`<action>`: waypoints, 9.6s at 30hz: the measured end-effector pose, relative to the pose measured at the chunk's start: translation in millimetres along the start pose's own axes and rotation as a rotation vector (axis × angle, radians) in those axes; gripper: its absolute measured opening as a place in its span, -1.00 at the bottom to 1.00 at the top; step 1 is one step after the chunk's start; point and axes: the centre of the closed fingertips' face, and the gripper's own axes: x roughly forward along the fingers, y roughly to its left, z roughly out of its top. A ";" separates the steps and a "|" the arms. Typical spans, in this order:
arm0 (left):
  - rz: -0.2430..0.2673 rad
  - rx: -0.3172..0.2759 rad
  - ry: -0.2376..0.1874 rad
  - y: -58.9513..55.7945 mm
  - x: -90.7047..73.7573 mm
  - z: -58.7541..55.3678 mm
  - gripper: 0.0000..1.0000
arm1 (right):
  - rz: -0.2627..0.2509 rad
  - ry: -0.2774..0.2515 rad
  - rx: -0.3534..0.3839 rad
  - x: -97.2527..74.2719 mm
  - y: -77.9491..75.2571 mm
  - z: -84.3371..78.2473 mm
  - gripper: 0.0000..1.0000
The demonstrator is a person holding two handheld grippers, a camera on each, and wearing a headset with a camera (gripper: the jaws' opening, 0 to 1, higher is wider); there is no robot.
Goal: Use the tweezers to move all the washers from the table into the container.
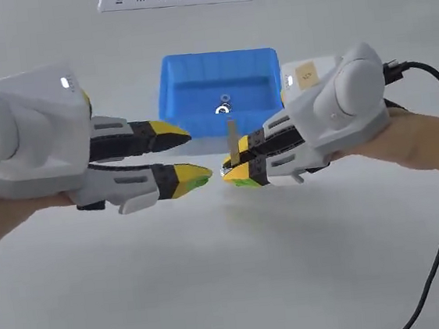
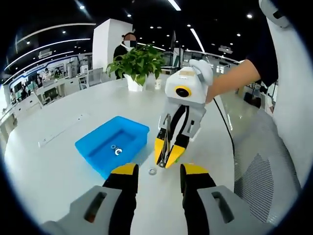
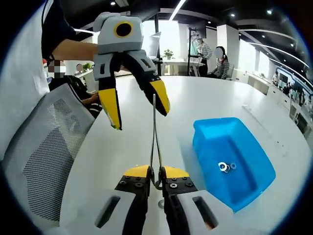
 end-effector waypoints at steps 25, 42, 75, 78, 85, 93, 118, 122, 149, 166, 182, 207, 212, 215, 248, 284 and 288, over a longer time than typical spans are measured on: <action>0.163 -0.303 -0.214 20.6 -36.4 0.5 0.45 | -0.101 -0.070 -0.068 -38.1 -34.0 74.9 -0.80; 0.171 -0.417 -0.248 28.9 -43.3 -4.0 0.66 | -0.238 -0.049 -0.017 -12.2 -119.8 59.7 -0.80; 0.160 -0.488 -0.220 17.8 -32.2 -12.1 0.58 | -0.231 0.009 0.012 18.0 -121.2 15.0 -0.80; 0.166 -0.490 -0.229 18.7 -33.3 -10.3 0.59 | -0.232 0.012 0.014 18.3 -120.9 14.4 -0.80; 0.151 -0.448 -0.305 28.8 -30.1 22.3 0.61 | -0.239 0.003 0.028 12.5 -119.9 16.2 -0.79; 0.181 -0.219 -0.327 76.0 -18.8 78.2 0.09 | -0.225 -0.004 0.020 6.7 -117.0 21.7 -0.79; -0.009 -0.009 -0.179 89.1 53.0 87.4 -0.68 | -0.172 -0.029 -0.021 4.5 -107.8 36.0 -0.79; -0.036 0.009 -0.170 84.5 52.4 87.0 -0.71 | -0.169 -0.032 -0.016 5.0 -109.3 35.2 -0.79; -0.072 0.127 -0.118 79.1 60.1 81.3 -0.88 | -0.138 -0.035 -0.030 10.2 -103.3 36.0 -0.75; -0.030 0.149 -0.123 85.6 51.4 88.0 -0.88 | -0.177 -0.003 -0.025 3.2 -104.7 34.3 -0.46; -0.022 0.203 -0.125 75.1 34.2 99.1 -0.88 | -0.256 -0.052 0.004 -28.7 -96.2 36.5 -0.08; -0.056 0.187 -0.089 20.4 -1.2 79.7 -0.88 | -0.265 -0.082 0.041 -41.6 -25.9 24.1 0.62; -0.083 0.191 -0.057 8.3 3.8 68.0 -0.88 | -0.263 -0.067 0.066 -46.9 -9.5 10.3 0.82; -0.114 0.175 -0.052 -1.3 7.4 62.8 -0.88 | -0.253 -0.067 0.087 -50.2 -0.1 3.7 0.86; -0.146 0.181 -0.038 -5.7 48.1 41.2 -0.88 | -0.197 -0.022 0.175 -46.8 38.1 -41.4 0.94; -0.164 0.211 0.009 -5.9 63.5 26.8 -0.87 | -0.161 -0.028 0.196 -39.5 35.1 -42.7 0.84; -0.169 0.206 0.006 -9.7 64.4 28.1 -0.87 | -0.134 -0.060 0.259 -33.9 30.1 -40.3 0.74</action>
